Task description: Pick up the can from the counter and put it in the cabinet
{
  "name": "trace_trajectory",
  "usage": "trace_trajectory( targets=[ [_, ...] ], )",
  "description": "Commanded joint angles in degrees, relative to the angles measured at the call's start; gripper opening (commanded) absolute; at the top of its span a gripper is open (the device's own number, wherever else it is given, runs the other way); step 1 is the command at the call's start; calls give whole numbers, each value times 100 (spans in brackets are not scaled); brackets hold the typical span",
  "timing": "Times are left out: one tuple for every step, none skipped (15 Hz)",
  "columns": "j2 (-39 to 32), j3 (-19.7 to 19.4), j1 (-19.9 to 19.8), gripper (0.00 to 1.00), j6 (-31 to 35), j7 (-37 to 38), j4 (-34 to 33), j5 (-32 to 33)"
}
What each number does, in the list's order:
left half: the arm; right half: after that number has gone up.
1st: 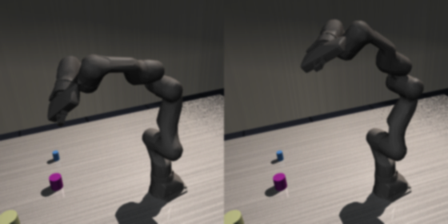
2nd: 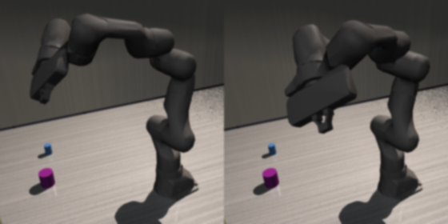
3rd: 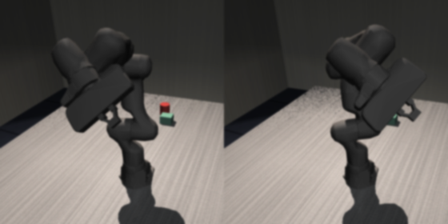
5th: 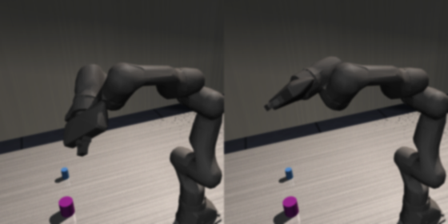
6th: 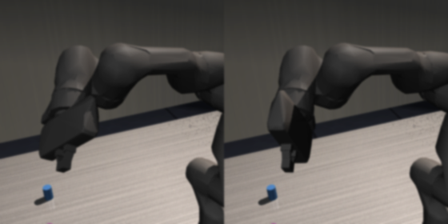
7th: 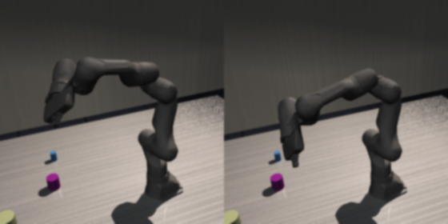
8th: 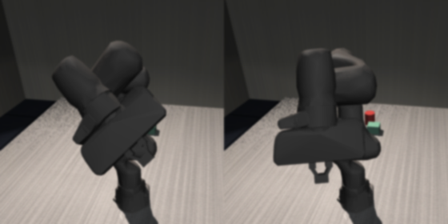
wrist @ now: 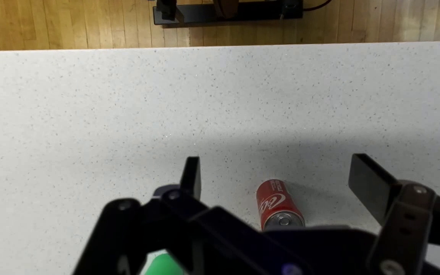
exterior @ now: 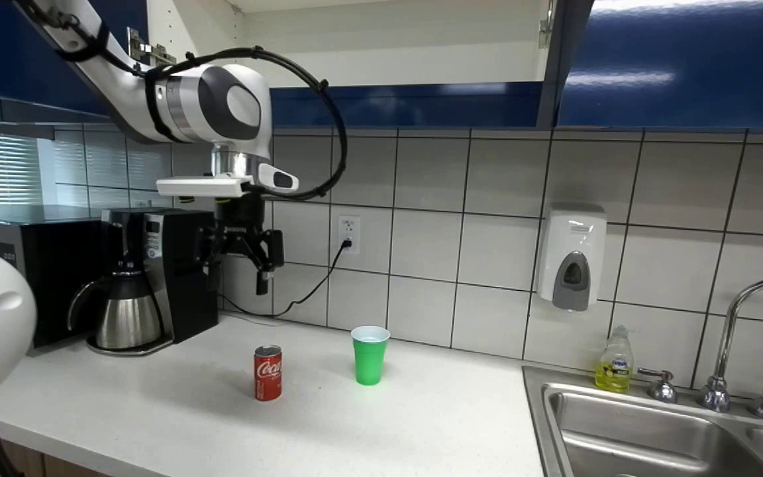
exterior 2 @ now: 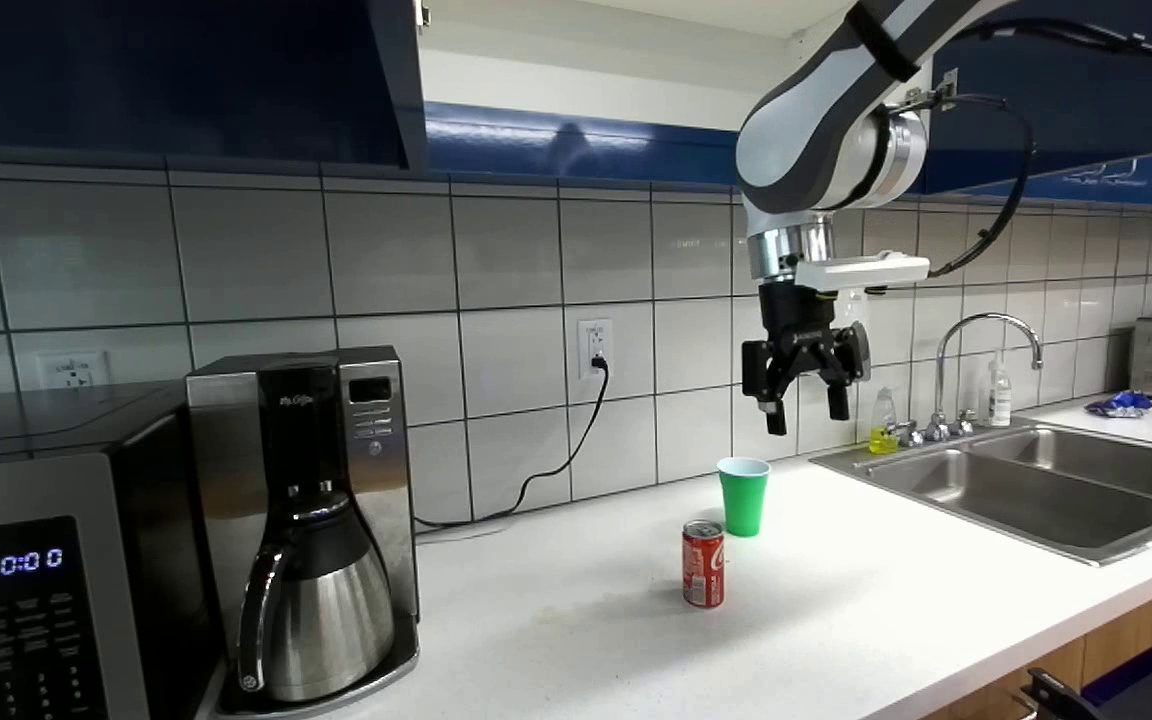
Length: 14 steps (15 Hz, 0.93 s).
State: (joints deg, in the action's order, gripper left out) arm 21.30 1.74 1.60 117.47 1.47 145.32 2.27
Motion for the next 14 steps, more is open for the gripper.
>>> trace_trajectory(
  targets=[
    [-412,87,-20,100,539,116,65,155],
    [-524,100,-12,100,718,145,104,168],
    [-635,118,-9,100,894,189,138,186],
    [-754,136,0,100,1114,209,180,193],
    [-874,164,-1,100,1295,253,204,234],
    [-1001,186,2,100,1494,281,227,265],
    [-1117,193,7,100,1656,296,238,284],
    [-1245,206,2,100,1833,350,244,317],
    [-1361,206,0,100,2007,386,248,339],
    [-1491,203,-1,100,2160,423,239,366],
    [-1627,204,-3,100,2317,481,230,418],
    [-1750,202,-5,100,2493,555,228,472],
    [-1883,193,0,100,2627,595,212,511],
    [-2023,187,7,100,2800,646,208,573]
  ],
)
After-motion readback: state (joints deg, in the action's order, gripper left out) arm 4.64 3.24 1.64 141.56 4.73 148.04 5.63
